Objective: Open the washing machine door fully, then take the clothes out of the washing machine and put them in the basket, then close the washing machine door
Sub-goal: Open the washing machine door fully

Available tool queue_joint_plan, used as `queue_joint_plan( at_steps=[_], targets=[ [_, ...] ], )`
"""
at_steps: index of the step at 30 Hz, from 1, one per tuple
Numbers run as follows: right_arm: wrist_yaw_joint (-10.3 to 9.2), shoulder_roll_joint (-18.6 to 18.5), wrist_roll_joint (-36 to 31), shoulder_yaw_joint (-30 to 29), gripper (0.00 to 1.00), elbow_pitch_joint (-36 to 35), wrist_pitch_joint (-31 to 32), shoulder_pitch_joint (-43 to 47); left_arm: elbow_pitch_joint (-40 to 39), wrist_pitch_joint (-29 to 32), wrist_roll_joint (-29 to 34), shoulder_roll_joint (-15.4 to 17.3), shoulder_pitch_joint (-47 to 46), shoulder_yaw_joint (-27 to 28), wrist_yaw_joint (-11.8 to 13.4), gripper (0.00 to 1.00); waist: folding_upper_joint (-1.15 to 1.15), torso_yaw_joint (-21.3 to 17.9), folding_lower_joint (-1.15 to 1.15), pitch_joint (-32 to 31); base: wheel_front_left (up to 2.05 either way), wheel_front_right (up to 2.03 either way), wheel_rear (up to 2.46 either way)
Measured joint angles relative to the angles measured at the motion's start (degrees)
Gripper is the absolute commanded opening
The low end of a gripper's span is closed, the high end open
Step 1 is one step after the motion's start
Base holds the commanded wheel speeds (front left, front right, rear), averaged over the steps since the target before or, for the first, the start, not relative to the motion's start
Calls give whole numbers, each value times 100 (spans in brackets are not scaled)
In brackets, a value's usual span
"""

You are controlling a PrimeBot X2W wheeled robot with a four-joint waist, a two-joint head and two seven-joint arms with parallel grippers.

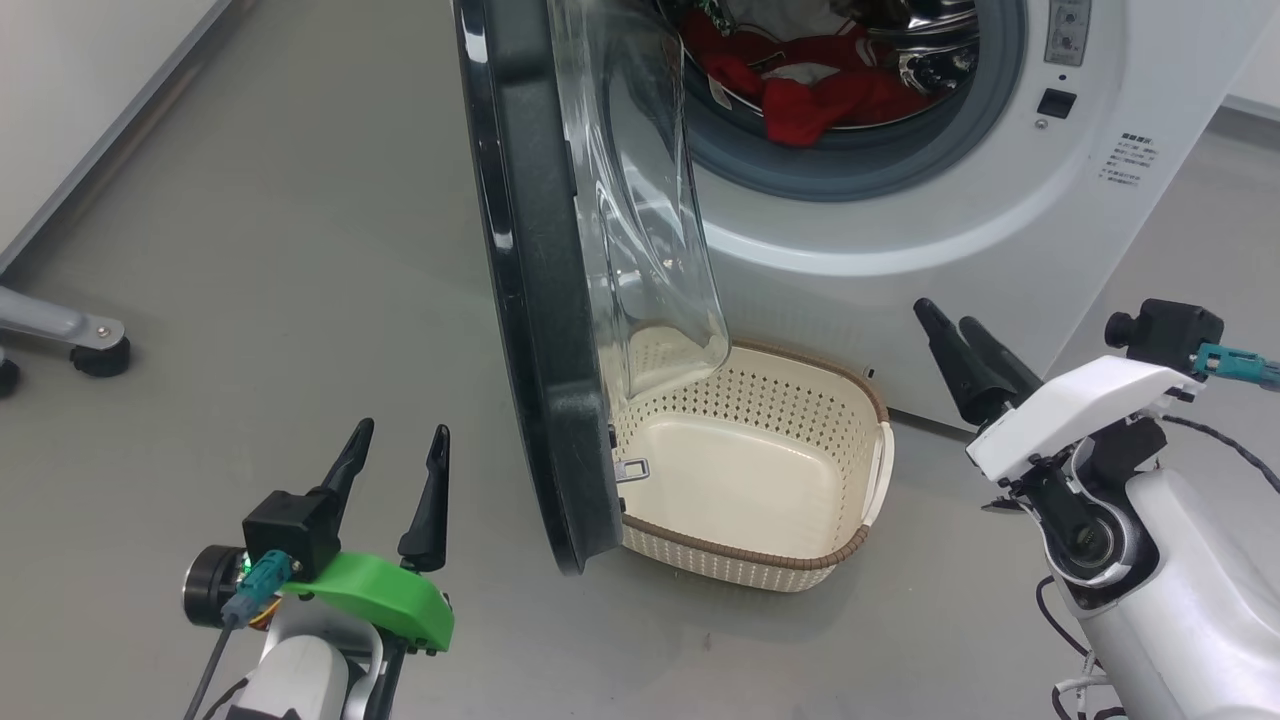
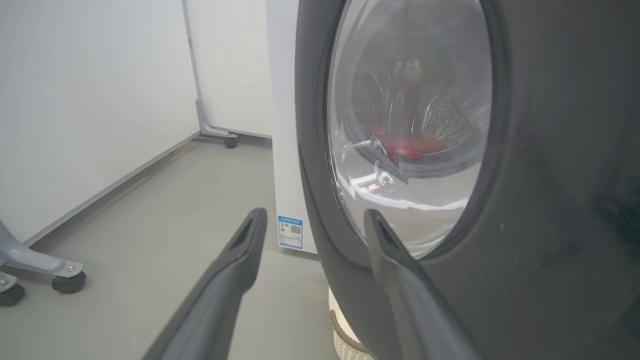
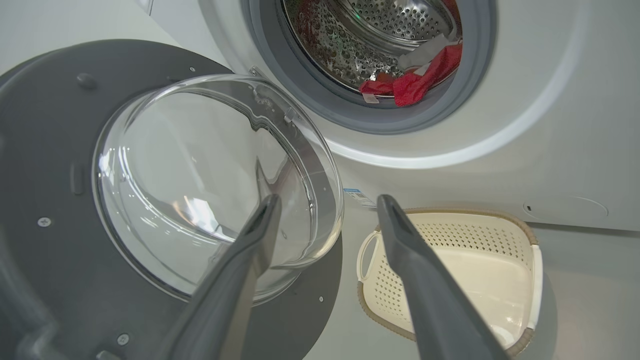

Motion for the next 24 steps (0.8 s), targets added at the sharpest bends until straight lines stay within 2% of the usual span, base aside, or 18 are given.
queue_joint_plan(
  at_steps=[6,8,10,12,18,24],
  targets=[
    [1,-257,-1330,289,100,-116,-1261,21,-3,0,0,0,0,15,1,100,0,-22,0,2,0,0,0],
    [1,-392,-1974,256,100,87,-1937,46,-4,0,0,0,0,26,44,100,0,-37,0,-4,0,0,0],
    [-24,-452,-2402,261,100,227,-2326,102,-3,0,0,0,0,38,44,100,0,-47,0,-10,0,0,0],
    [-208,-449,-2719,303,100,335,-2668,176,-3,0,0,0,1,41,44,100,0,-58,0,-19,0,0,0],
    [-648,-382,-3387,433,100,545,-2479,290,-2,0,0,0,5,41,45,100,0,-73,0,-45,0,0,0],
    [-929,-133,-3741,187,100,479,-2416,364,-2,0,0,0,13,46,45,100,0,-81,0,-56,0,0,0]
  ],
)
